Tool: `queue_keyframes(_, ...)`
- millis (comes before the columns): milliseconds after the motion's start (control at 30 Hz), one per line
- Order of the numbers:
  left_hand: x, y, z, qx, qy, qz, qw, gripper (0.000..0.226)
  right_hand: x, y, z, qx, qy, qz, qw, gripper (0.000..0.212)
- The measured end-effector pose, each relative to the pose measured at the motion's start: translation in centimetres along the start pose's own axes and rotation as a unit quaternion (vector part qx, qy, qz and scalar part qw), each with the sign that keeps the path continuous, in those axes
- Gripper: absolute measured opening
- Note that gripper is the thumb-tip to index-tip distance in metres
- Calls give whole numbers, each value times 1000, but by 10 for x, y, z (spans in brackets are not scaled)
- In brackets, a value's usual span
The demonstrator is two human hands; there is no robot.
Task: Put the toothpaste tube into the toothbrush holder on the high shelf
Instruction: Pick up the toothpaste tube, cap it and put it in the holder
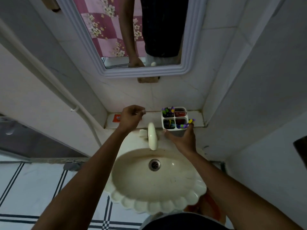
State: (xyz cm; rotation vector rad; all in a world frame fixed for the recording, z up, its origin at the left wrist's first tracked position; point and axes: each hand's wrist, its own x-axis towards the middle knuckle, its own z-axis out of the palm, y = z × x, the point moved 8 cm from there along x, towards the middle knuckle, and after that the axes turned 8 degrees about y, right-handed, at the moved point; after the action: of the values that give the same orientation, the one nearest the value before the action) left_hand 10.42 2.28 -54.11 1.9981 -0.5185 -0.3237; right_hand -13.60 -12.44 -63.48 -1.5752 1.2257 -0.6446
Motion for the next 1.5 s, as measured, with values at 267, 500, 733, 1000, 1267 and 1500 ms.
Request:
queue_keyframes(267,30,-62,-5,184,-69,46,979,24,6,3,11,-5,36,3,999,92)
queue_keyframes(500,59,-87,11,422,-152,147,881,56,10,0,16,-6,41,-1,999,90)
queue_keyframes(733,63,-83,23,529,-150,171,818,51,15,-4,3,-6,39,-1,999,91)
queue_keyframes(1000,35,-37,26,256,-135,41,956,42,15,1,-25,-6,31,-13,999,91)
queue_keyframes(1267,23,20,23,-42,-349,-68,934,79,13,0,0,3,17,0,1000,101)
queue_keyframes(1500,21,85,19,218,-173,201,939,36,16,-6,20,-2,-5,16,1000,106)
